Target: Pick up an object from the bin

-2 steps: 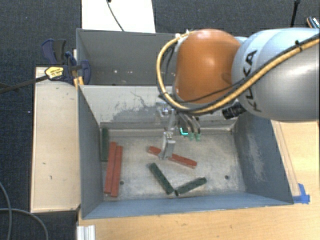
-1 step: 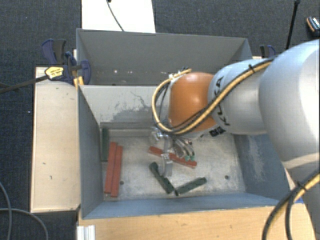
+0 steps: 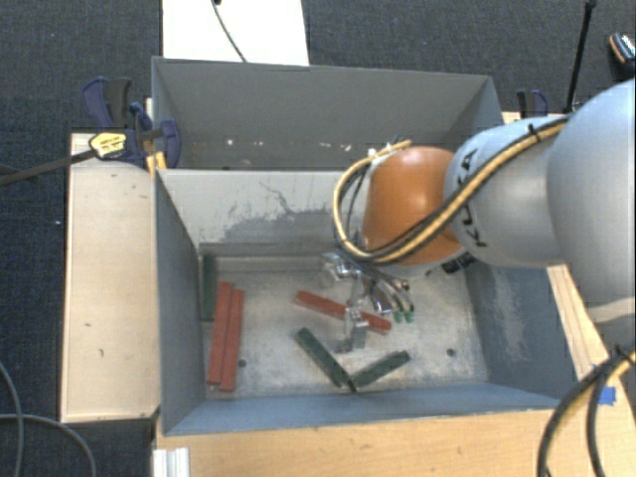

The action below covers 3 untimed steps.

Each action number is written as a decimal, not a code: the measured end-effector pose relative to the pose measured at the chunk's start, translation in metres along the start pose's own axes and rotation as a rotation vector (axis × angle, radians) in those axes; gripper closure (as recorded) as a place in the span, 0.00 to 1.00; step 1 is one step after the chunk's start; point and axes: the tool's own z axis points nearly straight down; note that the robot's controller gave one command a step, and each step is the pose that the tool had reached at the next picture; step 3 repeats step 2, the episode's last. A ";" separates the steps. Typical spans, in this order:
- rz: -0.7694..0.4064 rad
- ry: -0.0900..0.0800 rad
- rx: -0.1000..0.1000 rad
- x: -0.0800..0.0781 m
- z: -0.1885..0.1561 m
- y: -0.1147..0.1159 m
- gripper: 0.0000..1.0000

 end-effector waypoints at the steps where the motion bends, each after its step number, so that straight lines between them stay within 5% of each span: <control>1: 0.003 -0.001 -0.002 -0.001 0.000 0.002 1.00; 2: 0.100 -0.012 0.000 0.007 -0.158 -0.034 1.00; 3: 0.100 -0.012 0.000 0.007 -0.158 -0.034 1.00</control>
Offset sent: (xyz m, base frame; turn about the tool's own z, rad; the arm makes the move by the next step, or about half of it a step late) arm 0.0000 0.0000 0.0000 0.0000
